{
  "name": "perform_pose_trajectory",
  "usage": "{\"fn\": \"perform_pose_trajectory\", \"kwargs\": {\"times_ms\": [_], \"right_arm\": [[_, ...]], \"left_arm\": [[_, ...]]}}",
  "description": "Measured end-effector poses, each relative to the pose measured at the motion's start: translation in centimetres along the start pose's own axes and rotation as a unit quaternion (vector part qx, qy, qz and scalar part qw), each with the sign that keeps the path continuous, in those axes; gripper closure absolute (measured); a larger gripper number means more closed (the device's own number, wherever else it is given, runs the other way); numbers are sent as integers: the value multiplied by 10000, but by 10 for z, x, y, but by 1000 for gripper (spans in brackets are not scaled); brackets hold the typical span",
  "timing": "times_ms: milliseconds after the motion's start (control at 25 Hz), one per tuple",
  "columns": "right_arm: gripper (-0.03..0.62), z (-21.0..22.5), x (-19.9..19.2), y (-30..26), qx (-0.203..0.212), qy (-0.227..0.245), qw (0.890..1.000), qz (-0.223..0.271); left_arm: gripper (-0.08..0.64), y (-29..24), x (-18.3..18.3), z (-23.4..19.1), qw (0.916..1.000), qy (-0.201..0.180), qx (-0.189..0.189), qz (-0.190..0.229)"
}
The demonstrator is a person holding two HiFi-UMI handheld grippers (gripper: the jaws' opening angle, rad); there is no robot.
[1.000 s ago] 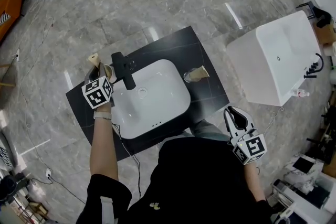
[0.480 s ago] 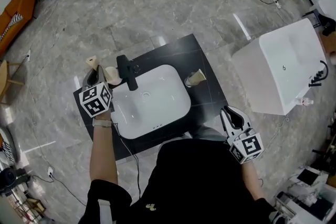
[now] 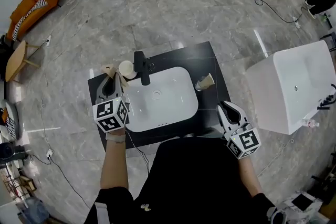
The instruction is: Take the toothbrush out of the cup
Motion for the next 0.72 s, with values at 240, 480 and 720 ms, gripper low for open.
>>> {"fn": "perform_pose_trajectory", "kwargs": {"times_ms": [240, 480, 720], "right_arm": [[528, -11, 9, -24, 517, -8, 9986, 49], [528, -29, 8, -47, 1063, 73, 9943, -56], [528, -49, 8, -61, 1513, 171, 9883, -129]], "left_arm": [[517, 49, -28, 11, 9988, 366, 284, -165], [517, 77, -72, 29, 9966, 606, 356, -430], [517, 99, -103, 55, 9944, 759, 324, -655]]}}
Point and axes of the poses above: the fingertips, and each gripper's own axes: y backward along the fingers, z to its right, x out of its top, the point moved 1 cm from there along y, backward along the fingers
